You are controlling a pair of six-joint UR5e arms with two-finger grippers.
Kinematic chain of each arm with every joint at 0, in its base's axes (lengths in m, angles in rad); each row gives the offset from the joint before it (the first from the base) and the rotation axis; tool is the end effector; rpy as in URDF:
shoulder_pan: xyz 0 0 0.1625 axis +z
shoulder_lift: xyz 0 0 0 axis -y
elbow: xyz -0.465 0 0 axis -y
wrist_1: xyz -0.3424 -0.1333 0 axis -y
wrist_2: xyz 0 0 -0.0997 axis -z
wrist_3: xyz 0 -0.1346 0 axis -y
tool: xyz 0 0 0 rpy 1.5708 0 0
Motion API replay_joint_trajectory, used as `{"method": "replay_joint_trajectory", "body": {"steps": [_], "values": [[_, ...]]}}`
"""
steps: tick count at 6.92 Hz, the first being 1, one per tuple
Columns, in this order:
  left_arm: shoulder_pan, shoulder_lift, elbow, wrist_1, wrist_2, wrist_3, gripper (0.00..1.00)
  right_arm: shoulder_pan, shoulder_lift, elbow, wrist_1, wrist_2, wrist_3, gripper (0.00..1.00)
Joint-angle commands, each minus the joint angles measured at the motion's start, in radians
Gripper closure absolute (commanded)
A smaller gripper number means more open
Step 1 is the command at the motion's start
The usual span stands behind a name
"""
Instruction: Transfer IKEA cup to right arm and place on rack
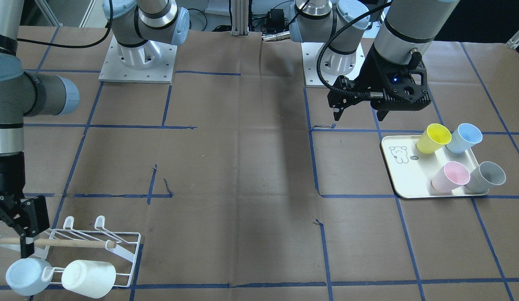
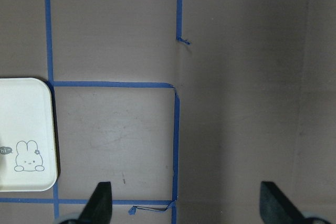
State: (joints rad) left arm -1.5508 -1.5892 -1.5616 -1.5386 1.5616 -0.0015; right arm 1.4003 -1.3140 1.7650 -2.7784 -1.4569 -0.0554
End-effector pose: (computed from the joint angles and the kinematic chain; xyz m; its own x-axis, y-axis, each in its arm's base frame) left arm -0.1254 -0.4563 0.4920 -0.9997 -0.0213 0.0092 -0.0215 0.9995 -0.0230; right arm 0.0462 -0.6072 0.4342 -0.9977 0.0519 -0.0445 0.0682 0.7206 -0.6900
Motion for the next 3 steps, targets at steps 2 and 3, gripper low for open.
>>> {"method": "replay_joint_trajectory", "body": {"steps": [2, 3], "values": [[0.0, 0.0, 0.002, 0.0, 0.0, 0.0, 0.01, 0.097, -0.173, -0.016, 0.548, -0.002, 0.0, 0.0], [0.0, -0.002, 0.002, -0.002, 0.0, 0.0, 0.01, 0.106, -0.218, -0.018, 0.644, 0.007, 0.0, 0.0]]}}
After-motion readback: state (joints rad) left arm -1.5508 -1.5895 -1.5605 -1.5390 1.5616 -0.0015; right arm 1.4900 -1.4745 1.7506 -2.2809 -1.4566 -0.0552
